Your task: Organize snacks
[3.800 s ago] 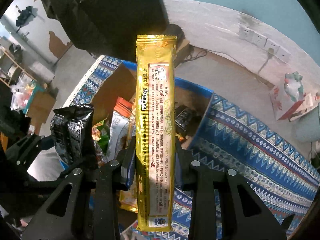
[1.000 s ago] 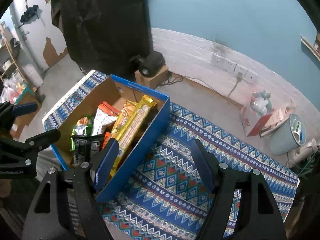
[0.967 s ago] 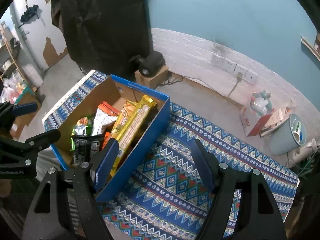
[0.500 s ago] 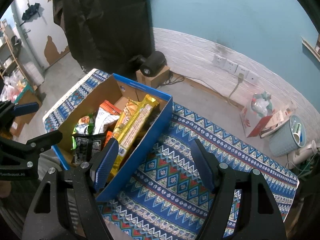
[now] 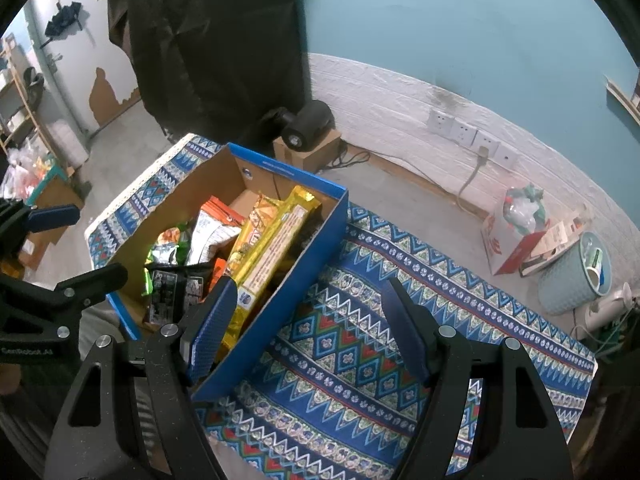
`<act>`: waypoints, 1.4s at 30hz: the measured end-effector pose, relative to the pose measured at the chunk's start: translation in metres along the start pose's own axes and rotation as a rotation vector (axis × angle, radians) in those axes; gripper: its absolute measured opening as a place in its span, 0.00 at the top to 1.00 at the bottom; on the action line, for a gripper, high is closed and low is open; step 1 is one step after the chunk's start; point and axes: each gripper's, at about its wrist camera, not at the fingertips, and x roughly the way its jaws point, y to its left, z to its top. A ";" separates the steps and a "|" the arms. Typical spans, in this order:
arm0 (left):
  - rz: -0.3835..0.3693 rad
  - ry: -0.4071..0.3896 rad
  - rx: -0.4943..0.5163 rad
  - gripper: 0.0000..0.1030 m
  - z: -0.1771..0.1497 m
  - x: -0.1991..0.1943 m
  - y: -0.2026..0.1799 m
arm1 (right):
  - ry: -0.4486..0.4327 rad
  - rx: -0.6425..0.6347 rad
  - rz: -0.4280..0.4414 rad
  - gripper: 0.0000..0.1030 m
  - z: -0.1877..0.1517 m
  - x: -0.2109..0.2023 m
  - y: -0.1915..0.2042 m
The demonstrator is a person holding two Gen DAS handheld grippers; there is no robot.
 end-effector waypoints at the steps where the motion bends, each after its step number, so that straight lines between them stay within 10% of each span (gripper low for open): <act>1: -0.002 0.000 0.001 0.11 0.000 0.000 0.000 | -0.001 0.001 -0.001 0.29 0.000 0.000 0.000; 42: 0.027 -0.004 0.014 0.11 -0.004 0.001 -0.001 | -0.003 -0.005 0.000 0.28 -0.001 -0.001 0.003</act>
